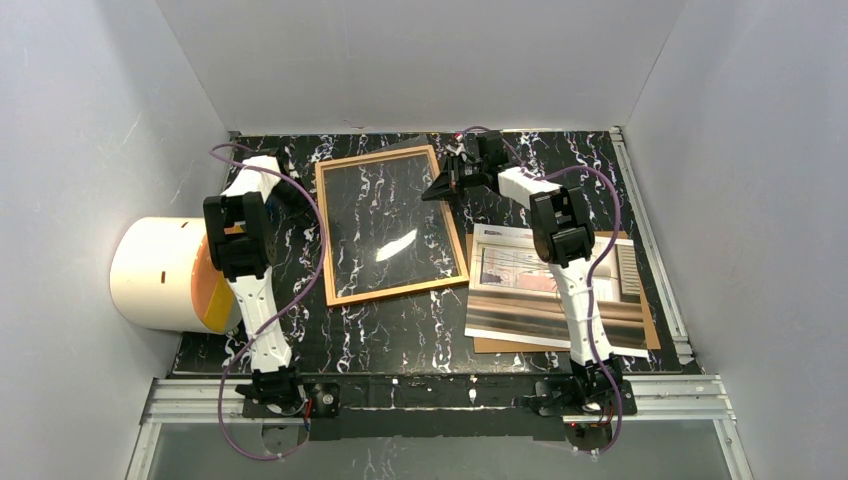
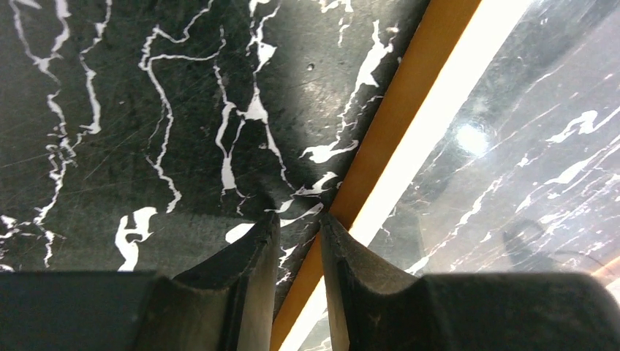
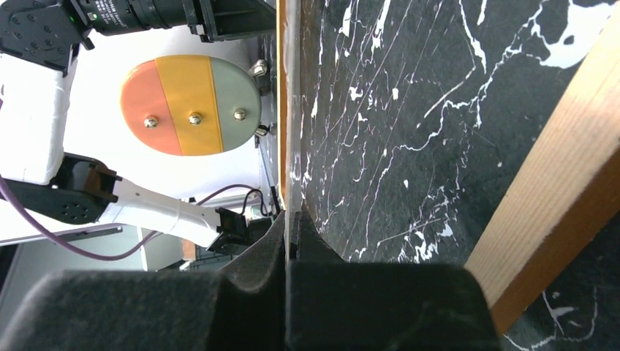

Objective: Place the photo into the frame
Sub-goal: Place the photo frame item in the photo frame.

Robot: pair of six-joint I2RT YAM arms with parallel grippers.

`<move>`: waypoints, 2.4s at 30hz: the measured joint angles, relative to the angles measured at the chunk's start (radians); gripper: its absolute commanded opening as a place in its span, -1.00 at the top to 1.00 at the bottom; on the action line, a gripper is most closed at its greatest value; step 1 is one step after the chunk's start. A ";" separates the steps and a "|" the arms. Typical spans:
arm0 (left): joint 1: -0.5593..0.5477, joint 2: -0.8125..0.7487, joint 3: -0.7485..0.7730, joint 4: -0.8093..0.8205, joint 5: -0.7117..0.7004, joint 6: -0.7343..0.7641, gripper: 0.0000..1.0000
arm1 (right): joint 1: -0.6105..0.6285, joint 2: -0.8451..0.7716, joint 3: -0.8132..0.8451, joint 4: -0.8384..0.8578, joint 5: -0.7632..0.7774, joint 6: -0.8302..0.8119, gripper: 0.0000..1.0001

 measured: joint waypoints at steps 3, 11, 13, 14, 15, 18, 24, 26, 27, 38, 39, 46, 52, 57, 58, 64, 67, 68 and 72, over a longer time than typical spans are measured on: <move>0.000 0.002 0.001 0.010 0.026 0.000 0.46 | -0.008 0.000 0.002 -0.022 -0.016 0.002 0.97; 0.001 0.003 -0.009 0.058 0.086 -0.005 0.45 | -0.017 0.005 0.018 -0.089 -0.040 0.002 0.21; 0.001 0.001 -0.014 0.067 0.089 -0.008 0.45 | -0.015 0.005 0.013 -0.092 -0.042 0.000 0.11; 0.001 0.000 -0.016 0.068 0.089 -0.010 0.45 | -0.014 0.005 0.003 -0.086 -0.044 0.000 0.09; 0.001 0.000 -0.016 0.069 0.088 -0.011 0.45 | -0.014 0.005 -0.003 -0.085 -0.045 0.002 0.06; 0.001 -0.003 -0.022 0.073 0.085 -0.014 0.46 | -0.011 0.002 -0.061 -0.049 -0.048 0.013 0.07; -0.003 -0.026 -0.054 0.098 0.060 -0.031 0.45 | -0.005 -0.043 -0.162 0.027 -0.064 0.037 0.76; -0.006 -0.033 -0.064 0.106 0.055 -0.032 0.44 | -0.001 -0.055 -0.182 0.045 -0.068 0.050 0.88; -0.006 -0.036 -0.068 0.105 0.054 -0.032 0.44 | 0.001 -0.059 -0.189 0.055 -0.070 0.058 0.91; -0.007 -0.077 -0.116 0.105 0.051 -0.012 0.18 | 0.006 -0.101 -0.193 0.125 -0.091 0.122 0.97; -0.006 -0.080 -0.119 0.108 0.055 -0.008 0.17 | 0.006 -0.110 -0.193 0.132 -0.091 0.130 0.97; -0.008 -0.121 -0.175 0.152 0.130 -0.003 0.17 | 0.005 -0.174 -0.227 0.239 -0.098 0.212 0.97; -0.010 -0.135 -0.180 0.178 0.132 -0.003 0.19 | 0.005 -0.180 -0.227 0.273 -0.105 0.270 0.97; -0.010 -0.146 -0.180 0.193 0.128 -0.004 0.21 | 0.005 -0.180 -0.228 0.274 -0.105 0.289 0.97; -0.010 -0.146 -0.180 0.195 0.132 -0.005 0.22 | 0.005 -0.180 -0.228 0.274 -0.105 0.288 0.97; -0.010 -0.145 -0.180 0.198 0.161 -0.010 0.27 | 0.011 -0.180 -0.225 0.269 -0.117 0.259 0.97; -0.010 -0.144 -0.180 0.199 0.167 -0.010 0.32 | 0.014 -0.178 -0.209 0.243 -0.121 0.231 0.97; -0.010 -0.143 -0.180 0.200 0.167 -0.010 0.34 | 0.014 -0.175 -0.201 0.234 -0.121 0.220 0.97; -0.010 -0.135 -0.180 0.194 0.166 -0.009 0.41 | 0.018 -0.166 -0.159 0.167 -0.119 0.146 0.97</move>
